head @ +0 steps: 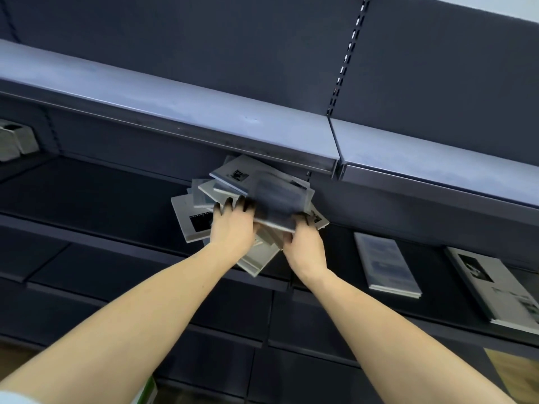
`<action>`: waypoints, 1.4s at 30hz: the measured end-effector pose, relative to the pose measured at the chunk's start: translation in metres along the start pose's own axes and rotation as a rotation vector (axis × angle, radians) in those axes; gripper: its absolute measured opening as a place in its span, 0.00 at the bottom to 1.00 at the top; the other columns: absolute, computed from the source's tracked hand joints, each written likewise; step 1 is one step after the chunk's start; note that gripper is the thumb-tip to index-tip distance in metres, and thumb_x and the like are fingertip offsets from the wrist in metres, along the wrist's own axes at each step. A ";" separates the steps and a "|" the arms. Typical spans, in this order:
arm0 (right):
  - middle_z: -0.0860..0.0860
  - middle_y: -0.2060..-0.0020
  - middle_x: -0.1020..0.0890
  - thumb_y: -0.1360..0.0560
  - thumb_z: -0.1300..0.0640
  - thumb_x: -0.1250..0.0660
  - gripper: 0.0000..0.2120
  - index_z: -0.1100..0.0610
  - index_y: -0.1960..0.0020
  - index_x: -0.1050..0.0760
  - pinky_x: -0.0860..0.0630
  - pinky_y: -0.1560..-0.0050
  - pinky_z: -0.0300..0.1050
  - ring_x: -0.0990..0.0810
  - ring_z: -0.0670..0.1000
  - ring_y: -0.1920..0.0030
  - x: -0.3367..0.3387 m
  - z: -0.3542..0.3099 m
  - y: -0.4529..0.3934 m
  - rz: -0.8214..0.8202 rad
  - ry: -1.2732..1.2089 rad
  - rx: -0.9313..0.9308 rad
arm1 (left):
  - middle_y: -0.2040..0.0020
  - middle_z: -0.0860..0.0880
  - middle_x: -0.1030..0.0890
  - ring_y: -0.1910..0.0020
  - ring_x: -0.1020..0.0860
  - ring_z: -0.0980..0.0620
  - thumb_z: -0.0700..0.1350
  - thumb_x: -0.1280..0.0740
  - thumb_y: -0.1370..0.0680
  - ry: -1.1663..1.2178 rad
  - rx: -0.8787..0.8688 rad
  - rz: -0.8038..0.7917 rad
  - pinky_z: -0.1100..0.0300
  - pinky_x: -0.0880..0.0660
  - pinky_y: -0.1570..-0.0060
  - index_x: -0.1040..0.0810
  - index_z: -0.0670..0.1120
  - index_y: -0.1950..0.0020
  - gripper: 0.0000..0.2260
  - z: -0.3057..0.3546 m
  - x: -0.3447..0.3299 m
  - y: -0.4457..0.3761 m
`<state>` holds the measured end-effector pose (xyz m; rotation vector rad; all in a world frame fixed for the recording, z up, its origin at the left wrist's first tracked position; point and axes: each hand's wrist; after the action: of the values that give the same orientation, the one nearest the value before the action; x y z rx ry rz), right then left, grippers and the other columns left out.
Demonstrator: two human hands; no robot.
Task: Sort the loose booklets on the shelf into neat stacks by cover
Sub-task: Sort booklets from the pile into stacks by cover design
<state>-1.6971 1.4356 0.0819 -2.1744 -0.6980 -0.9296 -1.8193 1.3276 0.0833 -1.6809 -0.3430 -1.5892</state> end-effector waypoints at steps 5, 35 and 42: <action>0.58 0.36 0.27 0.24 0.63 0.36 0.26 0.58 0.27 0.36 0.27 0.52 0.42 0.21 0.58 0.44 0.003 -0.006 0.001 0.056 -0.127 0.040 | 0.36 0.44 0.25 0.36 0.28 0.43 0.55 0.40 0.20 -0.028 0.033 0.002 0.46 0.33 0.34 0.32 0.45 0.29 0.22 0.011 0.004 0.005; 0.55 0.53 0.17 0.19 0.41 0.44 0.18 0.54 0.43 0.27 0.16 0.56 0.57 0.16 0.58 0.55 0.018 0.007 -0.003 -0.166 -0.663 -0.479 | 0.44 0.49 0.20 0.43 0.23 0.47 0.53 0.36 0.23 0.103 -0.256 0.022 0.52 0.24 0.53 0.22 0.48 0.39 0.15 0.052 0.011 0.019; 0.55 0.57 0.19 0.23 0.56 0.31 0.15 0.61 0.39 0.27 0.22 0.72 0.39 0.20 0.48 0.70 0.019 0.008 -0.004 -0.189 -0.793 -0.570 | 0.23 0.46 0.38 0.24 0.40 0.42 0.69 0.38 0.27 -0.052 -0.251 -0.129 0.45 0.41 0.26 0.40 0.49 0.22 0.39 0.008 0.019 0.015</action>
<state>-1.6850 1.4485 0.0937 -3.0688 -1.1155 -0.3268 -1.8000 1.3169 0.0967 -1.9262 -0.2928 -1.7432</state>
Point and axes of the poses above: each hand's wrist, its own y-axis away from the middle knuckle, its own x-axis out of the back of the hand, z = x × y
